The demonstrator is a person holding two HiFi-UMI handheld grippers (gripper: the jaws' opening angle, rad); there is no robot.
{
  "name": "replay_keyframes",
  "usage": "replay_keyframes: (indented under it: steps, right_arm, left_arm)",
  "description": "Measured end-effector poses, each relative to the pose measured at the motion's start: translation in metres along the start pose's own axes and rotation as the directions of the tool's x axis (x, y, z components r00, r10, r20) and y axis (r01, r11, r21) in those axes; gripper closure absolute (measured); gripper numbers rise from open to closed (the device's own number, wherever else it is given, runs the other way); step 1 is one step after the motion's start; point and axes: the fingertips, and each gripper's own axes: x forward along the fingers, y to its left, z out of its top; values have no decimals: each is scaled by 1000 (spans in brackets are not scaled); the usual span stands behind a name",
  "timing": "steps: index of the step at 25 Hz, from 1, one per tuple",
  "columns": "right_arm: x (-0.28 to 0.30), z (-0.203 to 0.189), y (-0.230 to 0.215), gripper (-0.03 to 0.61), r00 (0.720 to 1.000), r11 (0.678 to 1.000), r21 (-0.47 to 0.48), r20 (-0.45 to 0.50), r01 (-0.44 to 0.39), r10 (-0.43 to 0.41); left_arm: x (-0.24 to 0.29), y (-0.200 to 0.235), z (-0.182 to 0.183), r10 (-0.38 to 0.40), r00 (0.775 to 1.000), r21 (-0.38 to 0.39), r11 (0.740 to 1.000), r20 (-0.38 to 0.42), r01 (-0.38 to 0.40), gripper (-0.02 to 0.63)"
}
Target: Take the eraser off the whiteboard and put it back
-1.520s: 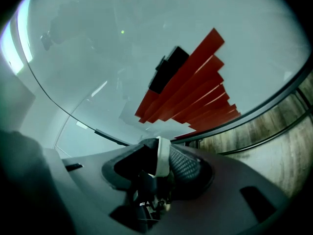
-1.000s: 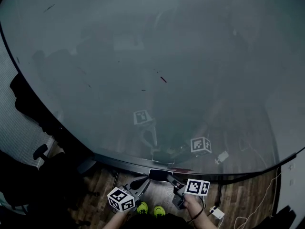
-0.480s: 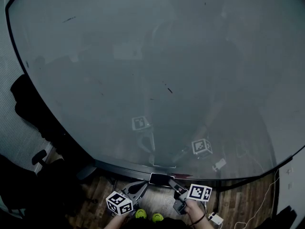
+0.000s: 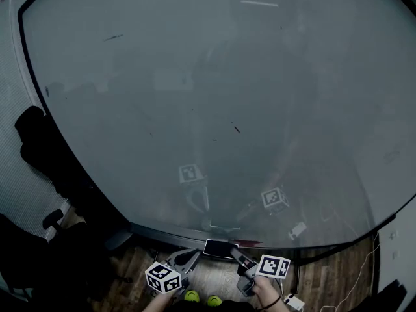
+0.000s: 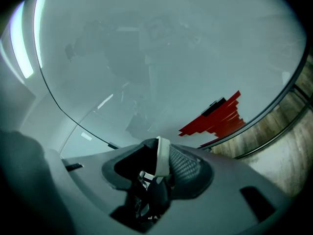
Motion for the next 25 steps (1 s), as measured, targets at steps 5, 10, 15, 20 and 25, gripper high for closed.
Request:
replay_keyframes:
  steps: [5, 10, 15, 20, 25]
  right_arm:
    - [-1, 1, 4, 410, 1000, 1000, -10, 9, -2, 2]
    - [-1, 0, 8, 410, 1000, 1000, -17, 13, -4, 4]
    - [-1, -4, 11, 410, 1000, 1000, -25, 10, -5, 5]
    - [-1, -10, 13, 410, 1000, 1000, -24, 5, -9, 9]
    - [-3, -11, 12, 410, 1000, 999, -30, 8, -12, 12]
  left_arm:
    - [-2, -2, -2, -20, 1000, 10, 1000, -22, 20, 607]
    - [-4, -7, -3, -48, 998, 23, 999, -44, 49, 607]
    - [-7, -6, 0, -42, 999, 11, 999, -10, 42, 607]
    - [-10, -5, 0, -30, 1000, 9, 1000, -1, 30, 607]
    - [-11, -7, -1, -26, 1000, 6, 1000, 11, 26, 607]
